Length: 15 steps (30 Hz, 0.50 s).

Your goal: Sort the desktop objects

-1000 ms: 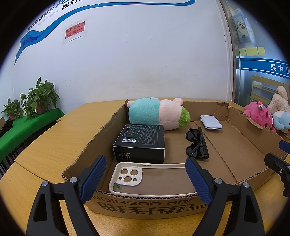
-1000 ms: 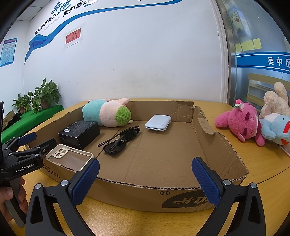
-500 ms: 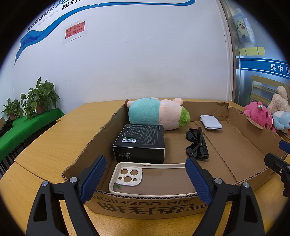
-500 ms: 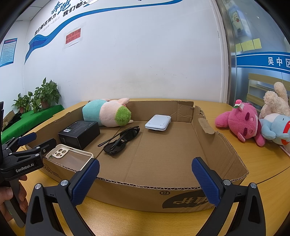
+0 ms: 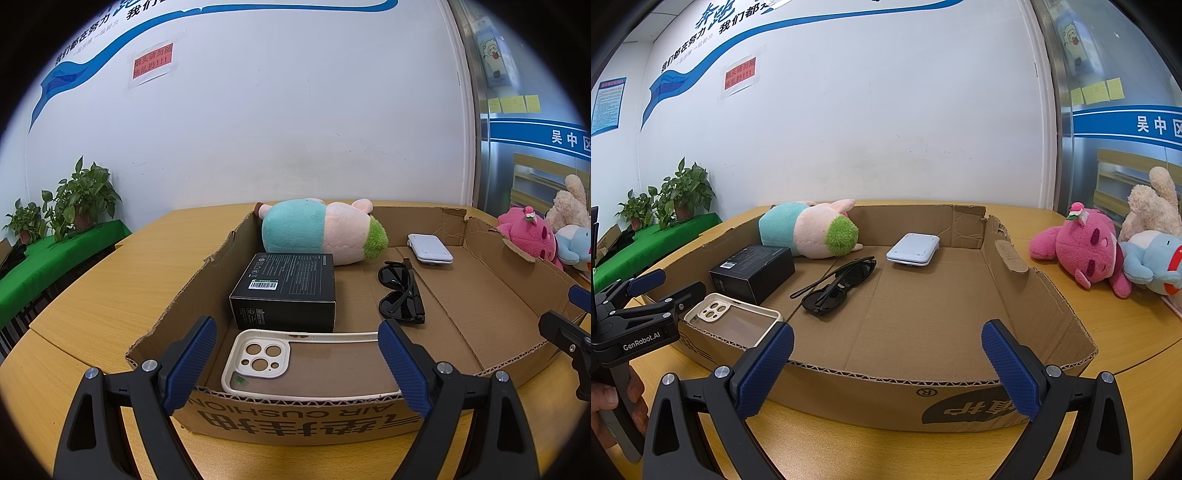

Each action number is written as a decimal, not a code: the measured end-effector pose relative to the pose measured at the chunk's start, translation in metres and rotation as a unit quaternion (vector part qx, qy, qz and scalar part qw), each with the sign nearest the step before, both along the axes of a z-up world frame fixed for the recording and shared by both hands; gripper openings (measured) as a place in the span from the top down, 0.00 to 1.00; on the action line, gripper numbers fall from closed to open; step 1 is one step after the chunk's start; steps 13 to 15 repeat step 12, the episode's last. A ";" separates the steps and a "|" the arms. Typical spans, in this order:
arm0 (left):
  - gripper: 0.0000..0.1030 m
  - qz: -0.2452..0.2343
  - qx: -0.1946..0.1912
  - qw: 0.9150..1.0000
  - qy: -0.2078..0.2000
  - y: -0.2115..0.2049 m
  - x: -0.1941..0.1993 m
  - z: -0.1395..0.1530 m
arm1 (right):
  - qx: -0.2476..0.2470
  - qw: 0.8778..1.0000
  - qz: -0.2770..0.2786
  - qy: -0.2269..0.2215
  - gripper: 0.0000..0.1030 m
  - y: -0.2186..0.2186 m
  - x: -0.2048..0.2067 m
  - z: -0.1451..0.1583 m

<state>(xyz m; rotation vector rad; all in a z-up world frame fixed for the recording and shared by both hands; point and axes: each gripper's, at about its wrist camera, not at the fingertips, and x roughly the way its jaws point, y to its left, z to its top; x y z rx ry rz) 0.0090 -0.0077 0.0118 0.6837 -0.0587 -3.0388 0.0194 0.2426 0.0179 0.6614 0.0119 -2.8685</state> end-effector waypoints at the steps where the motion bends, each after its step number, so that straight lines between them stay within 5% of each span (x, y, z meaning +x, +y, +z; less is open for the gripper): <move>1: 0.12 -0.004 0.002 1.000 0.000 0.000 0.001 0.000 | 0.000 1.000 0.000 0.000 0.00 0.000 0.000 0.000; 4: 0.00 -0.030 0.006 1.000 -0.003 0.002 0.002 -0.001 | 0.002 1.000 -0.001 -0.001 0.00 -0.001 0.000 0.000; 15: 0.00 0.004 -0.005 1.000 0.001 0.005 0.005 -0.002 | 0.002 1.000 -0.002 -0.001 0.00 -0.001 0.000 0.001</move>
